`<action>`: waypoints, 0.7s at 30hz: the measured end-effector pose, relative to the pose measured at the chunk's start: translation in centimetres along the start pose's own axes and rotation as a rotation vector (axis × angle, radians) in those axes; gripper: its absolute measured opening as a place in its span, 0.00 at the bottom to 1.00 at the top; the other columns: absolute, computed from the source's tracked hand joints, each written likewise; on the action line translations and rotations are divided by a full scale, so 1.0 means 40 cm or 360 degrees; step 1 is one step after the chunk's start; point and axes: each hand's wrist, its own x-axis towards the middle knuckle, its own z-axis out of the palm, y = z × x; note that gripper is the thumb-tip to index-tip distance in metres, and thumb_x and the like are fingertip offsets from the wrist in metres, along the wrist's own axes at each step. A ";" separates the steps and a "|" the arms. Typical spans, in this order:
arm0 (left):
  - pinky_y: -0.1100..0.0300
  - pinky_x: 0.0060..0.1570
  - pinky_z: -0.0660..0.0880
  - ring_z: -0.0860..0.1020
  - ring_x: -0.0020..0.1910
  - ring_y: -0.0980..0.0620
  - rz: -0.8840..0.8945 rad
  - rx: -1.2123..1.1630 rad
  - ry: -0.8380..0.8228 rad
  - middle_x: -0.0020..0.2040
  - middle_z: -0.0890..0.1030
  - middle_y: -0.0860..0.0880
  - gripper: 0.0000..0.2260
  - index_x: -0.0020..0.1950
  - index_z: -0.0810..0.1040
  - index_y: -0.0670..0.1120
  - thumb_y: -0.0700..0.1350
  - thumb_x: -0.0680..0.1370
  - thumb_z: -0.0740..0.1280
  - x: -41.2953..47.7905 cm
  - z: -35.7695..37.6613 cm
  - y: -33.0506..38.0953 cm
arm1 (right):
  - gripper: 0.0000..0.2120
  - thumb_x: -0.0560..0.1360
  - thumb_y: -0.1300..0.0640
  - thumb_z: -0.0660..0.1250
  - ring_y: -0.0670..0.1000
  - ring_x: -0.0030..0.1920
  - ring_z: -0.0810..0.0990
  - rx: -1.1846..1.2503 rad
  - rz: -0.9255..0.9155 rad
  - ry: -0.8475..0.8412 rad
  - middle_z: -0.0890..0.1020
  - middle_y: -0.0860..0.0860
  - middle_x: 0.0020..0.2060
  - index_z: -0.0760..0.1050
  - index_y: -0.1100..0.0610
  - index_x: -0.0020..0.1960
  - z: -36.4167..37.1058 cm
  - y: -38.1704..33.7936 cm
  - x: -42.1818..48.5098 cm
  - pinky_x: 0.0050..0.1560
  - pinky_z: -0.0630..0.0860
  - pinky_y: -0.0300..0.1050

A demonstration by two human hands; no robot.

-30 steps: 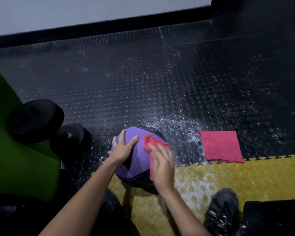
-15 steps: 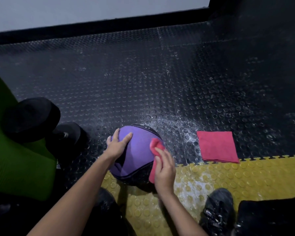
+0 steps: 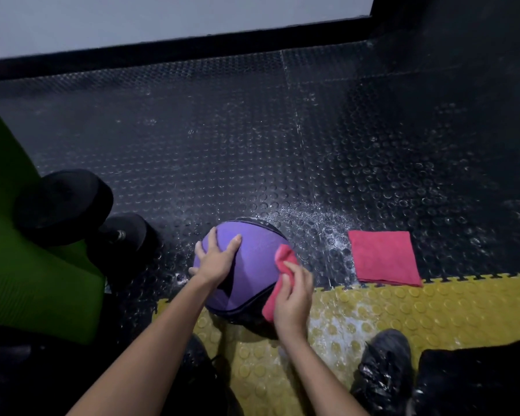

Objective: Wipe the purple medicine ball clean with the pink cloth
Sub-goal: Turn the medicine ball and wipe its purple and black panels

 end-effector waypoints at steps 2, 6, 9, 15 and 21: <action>0.39 0.72 0.51 0.49 0.74 0.33 -0.0002 0.0034 0.0045 0.78 0.42 0.48 0.34 0.76 0.49 0.61 0.67 0.74 0.59 -0.007 0.006 0.008 | 0.09 0.76 0.67 0.59 0.56 0.54 0.75 0.0040 0.0403 -0.0037 0.76 0.57 0.51 0.75 0.61 0.53 -0.017 0.010 0.042 0.48 0.64 0.35; 0.42 0.73 0.47 0.49 0.74 0.32 0.0012 0.0090 0.0101 0.78 0.43 0.46 0.32 0.76 0.50 0.59 0.64 0.76 0.58 -0.039 0.011 0.007 | 0.11 0.74 0.61 0.58 0.55 0.52 0.75 -0.0061 0.0141 -0.0032 0.78 0.55 0.50 0.78 0.59 0.50 -0.010 -0.047 0.024 0.51 0.63 0.35; 0.46 0.72 0.47 0.50 0.74 0.35 0.0052 0.0059 0.0153 0.78 0.45 0.47 0.30 0.76 0.51 0.59 0.62 0.77 0.59 -0.062 0.007 -0.023 | 0.16 0.73 0.52 0.54 0.49 0.54 0.70 -0.0240 -0.0292 -0.0269 0.79 0.48 0.53 0.79 0.51 0.51 0.012 -0.089 -0.019 0.56 0.63 0.38; 0.48 0.71 0.50 0.57 0.72 0.37 0.0083 -0.0045 0.0257 0.75 0.52 0.46 0.26 0.74 0.57 0.55 0.57 0.78 0.60 -0.109 0.019 -0.080 | 0.16 0.80 0.53 0.53 0.51 0.64 0.70 -0.0083 0.0600 -0.0460 0.72 0.47 0.66 0.69 0.46 0.66 -0.043 -0.016 0.085 0.61 0.65 0.43; 0.47 0.66 0.63 0.65 0.66 0.37 -0.0332 -0.0540 0.0622 0.70 0.59 0.40 0.21 0.65 0.65 0.44 0.58 0.79 0.56 -0.079 0.020 -0.042 | 0.17 0.76 0.50 0.52 0.49 0.68 0.65 -0.0571 -0.0495 -0.0663 0.74 0.43 0.64 0.73 0.43 0.61 -0.006 -0.116 -0.015 0.66 0.57 0.48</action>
